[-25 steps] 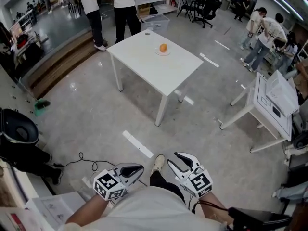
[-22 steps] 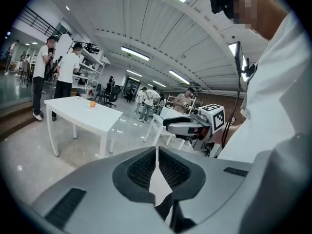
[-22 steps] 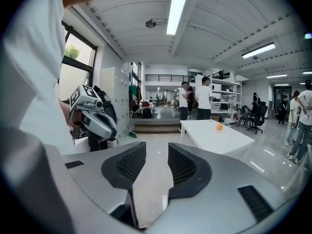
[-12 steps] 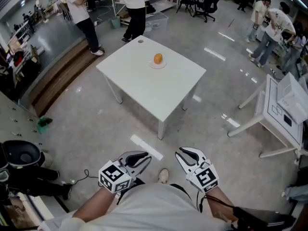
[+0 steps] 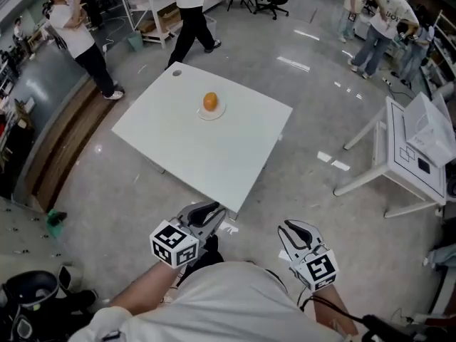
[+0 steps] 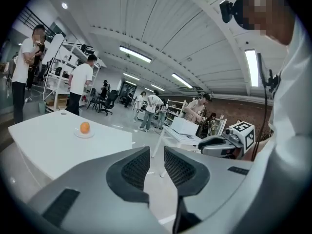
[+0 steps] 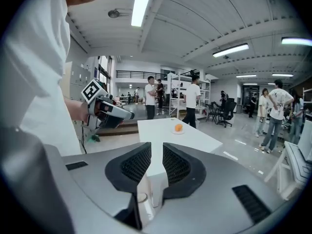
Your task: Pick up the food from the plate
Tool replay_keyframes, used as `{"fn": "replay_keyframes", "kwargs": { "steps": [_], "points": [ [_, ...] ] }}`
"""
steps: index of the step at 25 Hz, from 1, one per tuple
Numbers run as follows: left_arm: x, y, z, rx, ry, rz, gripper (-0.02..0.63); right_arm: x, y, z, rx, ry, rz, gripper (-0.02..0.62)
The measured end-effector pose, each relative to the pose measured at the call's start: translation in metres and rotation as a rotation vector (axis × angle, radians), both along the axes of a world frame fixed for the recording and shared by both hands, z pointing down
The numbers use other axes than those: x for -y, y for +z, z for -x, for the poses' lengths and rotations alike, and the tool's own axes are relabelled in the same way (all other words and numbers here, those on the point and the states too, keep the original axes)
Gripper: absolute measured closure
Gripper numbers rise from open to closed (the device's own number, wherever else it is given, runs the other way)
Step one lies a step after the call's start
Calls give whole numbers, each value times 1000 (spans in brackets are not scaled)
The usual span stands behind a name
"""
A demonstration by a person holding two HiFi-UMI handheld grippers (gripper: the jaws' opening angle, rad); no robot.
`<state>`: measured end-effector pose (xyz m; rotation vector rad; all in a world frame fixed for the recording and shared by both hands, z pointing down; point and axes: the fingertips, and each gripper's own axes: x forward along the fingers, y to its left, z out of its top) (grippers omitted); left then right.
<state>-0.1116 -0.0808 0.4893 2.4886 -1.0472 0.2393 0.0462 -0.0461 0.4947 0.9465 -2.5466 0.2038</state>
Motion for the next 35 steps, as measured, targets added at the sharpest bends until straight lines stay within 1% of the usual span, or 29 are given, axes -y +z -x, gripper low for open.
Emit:
{"fn": "replay_keyframes", "kwargs": {
  "steps": [2,6,10,14,17,20,25,28,32,35],
  "points": [
    [52,-1,31,9,26,4,504,34,-6,24,-3,75,3,512],
    [152,4,95,85,75,8,452,96,-26,77,20,217,-2,512],
    [253,36,139,133,47,41,365,141,-24,107,3,283,15,512],
    [340,67,171,168,13,73,347,158,-20,121,-18,385,52,512],
    [405,93,184,197,-41,77,320,165,-15,115,-38,463,67,512],
    [459,115,192,222,-94,86,295,164,-15,108,-58,537,83,512],
    [533,165,188,306,-154,131,263,159,-4,84,-71,660,105,512],
    [568,196,180,360,-179,160,246,159,5,70,-80,710,122,512],
    [602,234,173,406,-191,208,239,171,17,65,-88,738,152,511],
    [619,250,175,443,-201,248,239,182,21,69,-90,750,166,511]
  ]
}}
